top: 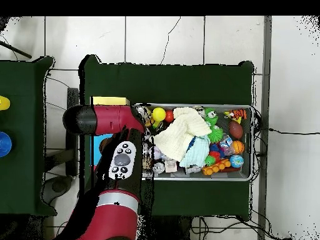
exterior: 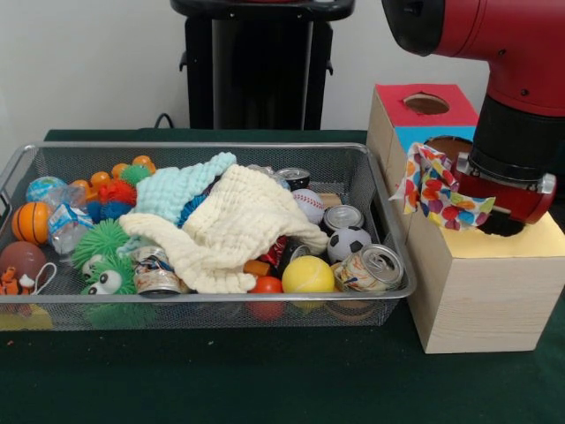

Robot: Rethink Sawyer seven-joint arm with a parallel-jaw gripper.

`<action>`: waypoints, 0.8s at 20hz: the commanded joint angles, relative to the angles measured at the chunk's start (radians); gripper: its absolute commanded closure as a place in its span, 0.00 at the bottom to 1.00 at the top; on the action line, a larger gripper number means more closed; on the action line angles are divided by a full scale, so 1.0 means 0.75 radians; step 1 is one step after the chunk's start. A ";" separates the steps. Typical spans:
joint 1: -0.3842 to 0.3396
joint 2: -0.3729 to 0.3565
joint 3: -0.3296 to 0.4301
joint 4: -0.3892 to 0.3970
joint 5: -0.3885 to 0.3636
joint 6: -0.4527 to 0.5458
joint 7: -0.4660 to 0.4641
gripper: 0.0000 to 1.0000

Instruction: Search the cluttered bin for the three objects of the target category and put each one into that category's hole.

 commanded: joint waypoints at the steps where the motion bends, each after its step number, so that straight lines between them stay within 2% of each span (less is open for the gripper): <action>1: -0.050 0.170 0.056 0.066 -0.079 -0.086 0.113 0.00; 6: -0.070 0.167 0.086 0.081 -0.059 -0.089 0.109 0.00; 16: -0.061 0.166 0.074 0.085 -0.073 -0.114 0.110 0.00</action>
